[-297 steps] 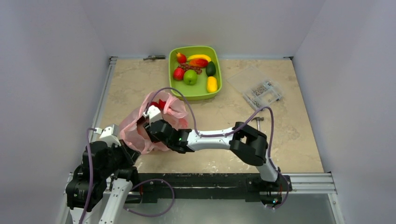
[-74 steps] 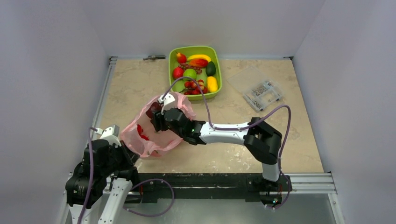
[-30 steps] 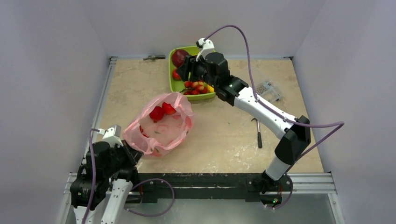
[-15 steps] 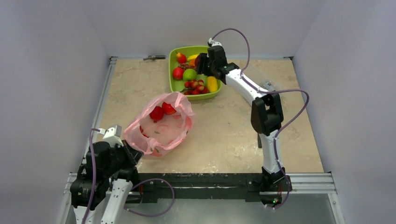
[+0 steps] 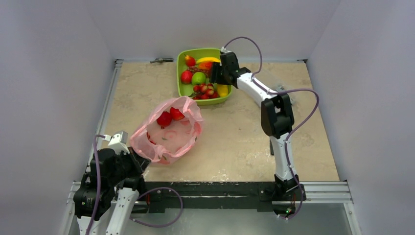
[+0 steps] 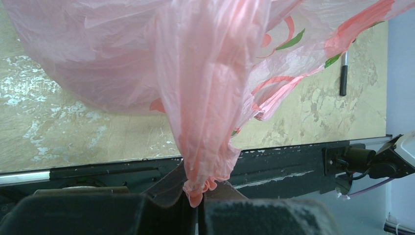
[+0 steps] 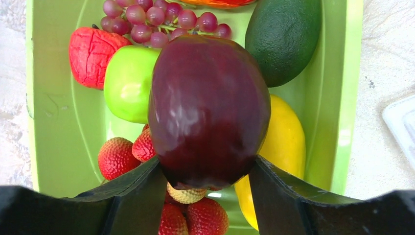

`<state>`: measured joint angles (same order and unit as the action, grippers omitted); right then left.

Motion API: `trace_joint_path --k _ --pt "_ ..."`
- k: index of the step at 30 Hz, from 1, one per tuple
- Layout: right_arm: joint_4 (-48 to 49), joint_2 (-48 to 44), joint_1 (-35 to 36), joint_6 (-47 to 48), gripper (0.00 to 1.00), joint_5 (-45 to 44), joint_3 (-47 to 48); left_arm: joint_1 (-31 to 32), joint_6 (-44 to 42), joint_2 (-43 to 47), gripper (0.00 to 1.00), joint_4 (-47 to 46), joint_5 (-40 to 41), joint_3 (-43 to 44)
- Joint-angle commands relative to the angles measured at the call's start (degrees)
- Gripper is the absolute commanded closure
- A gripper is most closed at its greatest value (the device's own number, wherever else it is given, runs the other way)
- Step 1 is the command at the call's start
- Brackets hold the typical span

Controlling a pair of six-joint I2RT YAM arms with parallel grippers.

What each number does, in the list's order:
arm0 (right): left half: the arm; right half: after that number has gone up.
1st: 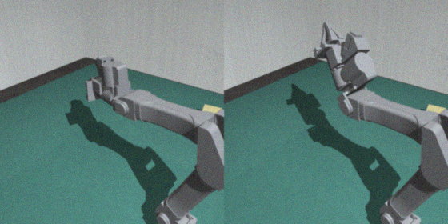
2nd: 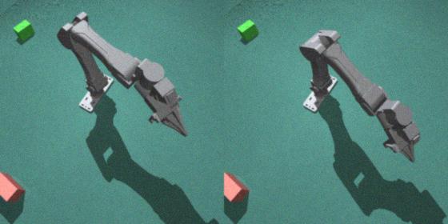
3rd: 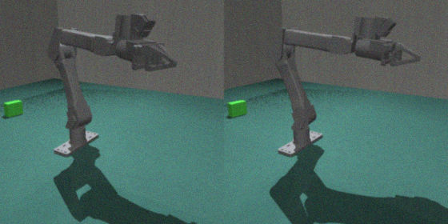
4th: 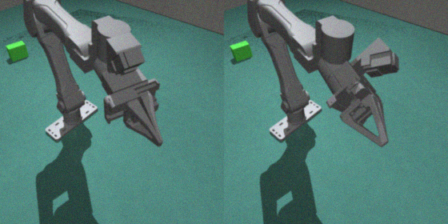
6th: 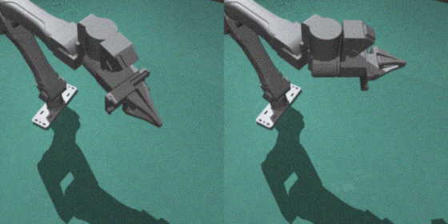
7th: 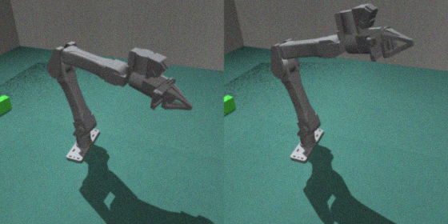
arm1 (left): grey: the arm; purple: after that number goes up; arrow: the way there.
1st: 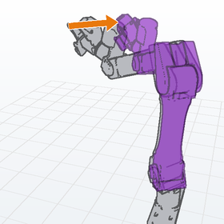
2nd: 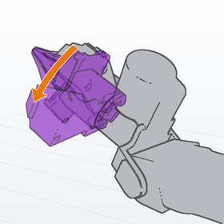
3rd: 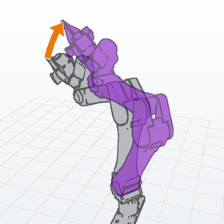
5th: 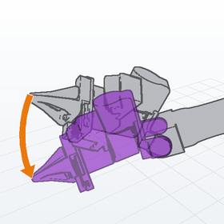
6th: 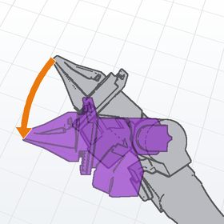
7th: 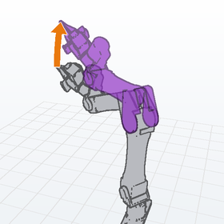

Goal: Take the fake fruits out of the plastic bag
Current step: Place the fake fruit in the bin.

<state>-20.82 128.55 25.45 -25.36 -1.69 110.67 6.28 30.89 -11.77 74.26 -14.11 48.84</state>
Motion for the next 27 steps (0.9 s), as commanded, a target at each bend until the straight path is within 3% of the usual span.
trace_joint_path --k 1,6,13,19,24,27 --pt "0.2 -0.4 0.1 1.7 0.39 1.5 2.6 -0.1 -0.2 -0.4 1.0 -1.7 -1.3 -0.4" --pt "-0.2 -3.8 0.2 3.2 0.26 -0.1 0.1 0.0 -0.4 -0.8 1.0 -1.7 -1.8 -0.5" --pt "2.0 -16.3 3.1 4.5 0.26 -0.2 -10.0 0.0 -0.5 -1.4 1.0 -1.7 -2.5 -0.6" --pt "1.6 -34.2 10.8 5.5 0.26 -8.4 -21.1 0.0 -0.6 -0.8 1.0 -1.7 -2.7 -0.6" --pt "2.4 -45.0 18.0 6.0 0.26 -8.3 -25.4 0.0 -0.1 -0.8 1.0 -1.7 -2.3 -0.7" --pt "3.6 -49.0 26.1 9.2 0.26 -7.4 -25.6 0.0 -0.3 -0.8 1.0 -1.6 -2.5 -0.7"
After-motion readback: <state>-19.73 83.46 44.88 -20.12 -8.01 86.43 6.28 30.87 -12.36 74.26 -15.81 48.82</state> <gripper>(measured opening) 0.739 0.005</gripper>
